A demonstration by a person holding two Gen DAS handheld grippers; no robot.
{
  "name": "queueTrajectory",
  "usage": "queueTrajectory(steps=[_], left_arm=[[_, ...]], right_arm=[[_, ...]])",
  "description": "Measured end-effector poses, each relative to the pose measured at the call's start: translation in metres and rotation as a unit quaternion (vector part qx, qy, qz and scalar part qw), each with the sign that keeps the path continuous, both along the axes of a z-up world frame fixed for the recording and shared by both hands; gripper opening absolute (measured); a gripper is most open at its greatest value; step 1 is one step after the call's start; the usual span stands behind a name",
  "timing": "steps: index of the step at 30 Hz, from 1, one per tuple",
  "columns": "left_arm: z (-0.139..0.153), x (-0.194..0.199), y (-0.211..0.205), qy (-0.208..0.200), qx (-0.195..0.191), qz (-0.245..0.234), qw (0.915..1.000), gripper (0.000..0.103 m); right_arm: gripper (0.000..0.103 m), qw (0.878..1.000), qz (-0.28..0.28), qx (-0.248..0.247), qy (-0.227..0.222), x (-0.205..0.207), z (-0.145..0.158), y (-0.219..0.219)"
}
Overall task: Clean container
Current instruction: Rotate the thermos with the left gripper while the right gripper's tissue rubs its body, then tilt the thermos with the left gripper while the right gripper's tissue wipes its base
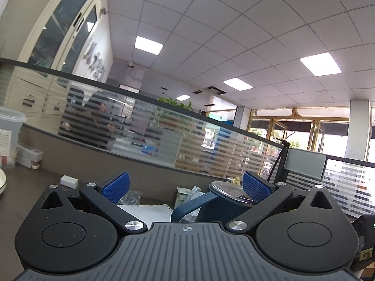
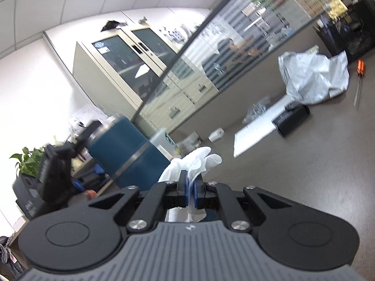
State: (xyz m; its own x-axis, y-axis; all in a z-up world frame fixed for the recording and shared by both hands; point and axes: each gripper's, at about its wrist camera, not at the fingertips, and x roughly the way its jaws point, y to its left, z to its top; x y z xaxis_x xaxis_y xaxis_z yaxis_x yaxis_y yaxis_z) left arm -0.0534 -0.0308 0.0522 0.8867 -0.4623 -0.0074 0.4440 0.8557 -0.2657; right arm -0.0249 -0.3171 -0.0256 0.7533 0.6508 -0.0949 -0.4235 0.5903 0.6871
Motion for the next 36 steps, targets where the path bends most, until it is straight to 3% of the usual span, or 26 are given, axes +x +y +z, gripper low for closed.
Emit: queueTrajectory(steps=[7, 16, 25, 36], left_arm=[[-0.002, 0.002, -0.004, 0.005, 0.002, -0.002, 1.0, 0.103], [-0.003, 0.003, -0.004, 0.011, 0.003, -0.009, 0.9999, 0.103], [-0.003, 0.005, -0.004, 0.015, 0.004, -0.019, 0.9997, 0.103], [-0.003, 0.007, -0.006, 0.017, 0.003, -0.016, 0.9997, 0.103]], right_arm=[[0.008, 0.999, -0.009, -0.003, -0.05, -0.003, 0.025, 0.009], [0.008, 0.995, -0.032, -0.033, -0.094, -0.004, 0.035, 0.022], [0.008, 0.993, -0.043, -0.067, -0.088, -0.006, 0.029, 0.027], [0.008, 0.994, -0.043, -0.072, -0.075, -0.005, 0.022, 0.027]])
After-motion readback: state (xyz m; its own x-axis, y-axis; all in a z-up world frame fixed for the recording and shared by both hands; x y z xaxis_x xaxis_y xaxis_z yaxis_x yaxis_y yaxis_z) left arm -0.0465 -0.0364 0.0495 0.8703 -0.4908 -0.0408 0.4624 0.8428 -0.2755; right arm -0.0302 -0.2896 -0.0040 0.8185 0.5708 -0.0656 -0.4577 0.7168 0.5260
